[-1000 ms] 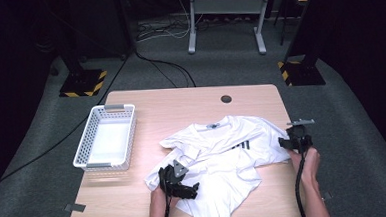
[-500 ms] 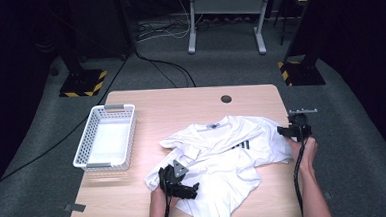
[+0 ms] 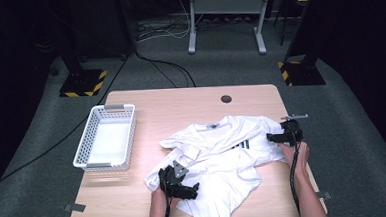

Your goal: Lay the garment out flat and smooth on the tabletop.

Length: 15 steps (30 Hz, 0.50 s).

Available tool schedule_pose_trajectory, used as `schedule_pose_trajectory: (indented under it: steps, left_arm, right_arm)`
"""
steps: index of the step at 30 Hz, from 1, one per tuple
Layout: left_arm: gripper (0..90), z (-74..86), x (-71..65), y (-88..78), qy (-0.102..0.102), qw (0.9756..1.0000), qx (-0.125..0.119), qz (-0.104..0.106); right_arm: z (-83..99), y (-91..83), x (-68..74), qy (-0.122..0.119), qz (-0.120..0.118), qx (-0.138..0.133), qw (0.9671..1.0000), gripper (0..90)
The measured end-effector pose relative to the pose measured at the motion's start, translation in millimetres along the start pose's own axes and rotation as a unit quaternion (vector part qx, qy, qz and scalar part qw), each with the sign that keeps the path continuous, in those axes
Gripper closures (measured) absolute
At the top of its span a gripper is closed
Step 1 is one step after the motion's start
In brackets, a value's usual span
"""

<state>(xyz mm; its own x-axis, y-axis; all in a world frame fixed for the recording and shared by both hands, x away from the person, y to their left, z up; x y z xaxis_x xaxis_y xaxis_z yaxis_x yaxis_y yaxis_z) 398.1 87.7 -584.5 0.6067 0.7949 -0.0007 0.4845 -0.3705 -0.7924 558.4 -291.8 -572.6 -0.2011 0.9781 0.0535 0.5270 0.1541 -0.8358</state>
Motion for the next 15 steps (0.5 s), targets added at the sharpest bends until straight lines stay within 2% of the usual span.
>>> schedule_pose_trajectory:
  steps: [1,2,5,7,9,12,15]
  left_arm:
    - [0.9,0.4,-0.6,-0.3,0.001,1.0000,0.000,0.000]
    - [0.9,0.8,-1.6,-0.6,0.001,1.0000,0.000,0.001]
    - [1.1,2.1,-3.7,-1.6,0.002,1.0000,-0.001,0.001]
    - [1.1,2.7,-4.4,-2.0,0.001,1.0000,-0.001,0.001]
    - [1.1,2.5,-4.3,-1.9,0.002,1.0000,-0.001,0.002]
    - [1.1,2.5,-4.4,-1.9,0.001,1.0000,-0.001,0.001]
    - [1.1,2.5,-4.6,-2.0,0.000,1.0000,0.000,0.000]
  right_arm:
    - [-3.0,3.4,-0.2,-0.012,0.014,0.002,0.9998,14.2]
    - [-5.8,5.9,0.7,-0.017,0.017,0.004,0.9997,13.9]
    - [-11.8,7.6,1.3,-0.016,0.020,0.009,0.9996,14.4]
    - [-11.6,-0.6,6.9,-0.013,0.015,-0.003,0.9998,14.1]
    - [-7.1,-12.6,22.3,-0.022,-0.003,-0.016,0.9996,12.9]
    - [6.9,-24.3,49.7,-0.055,-0.027,-0.020,0.9979,11.2]
    - [18.1,-22.2,62.0,-0.073,-0.028,-0.015,0.9968,10.7]
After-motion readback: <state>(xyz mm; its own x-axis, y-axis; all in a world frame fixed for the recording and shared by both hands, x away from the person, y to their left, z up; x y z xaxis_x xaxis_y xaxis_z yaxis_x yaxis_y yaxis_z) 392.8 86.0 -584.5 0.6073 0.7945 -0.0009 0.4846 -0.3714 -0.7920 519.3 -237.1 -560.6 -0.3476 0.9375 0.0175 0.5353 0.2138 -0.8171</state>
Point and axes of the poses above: each handheld gripper's, and its own axes: y roughly forward along the jaws, z roughly out of its underside, x roughly to its left, the point moved 8 cm from there along y, roughly forward along the jaws, and after that the axes turned 8 degrees about x, right-handed, at the moved point
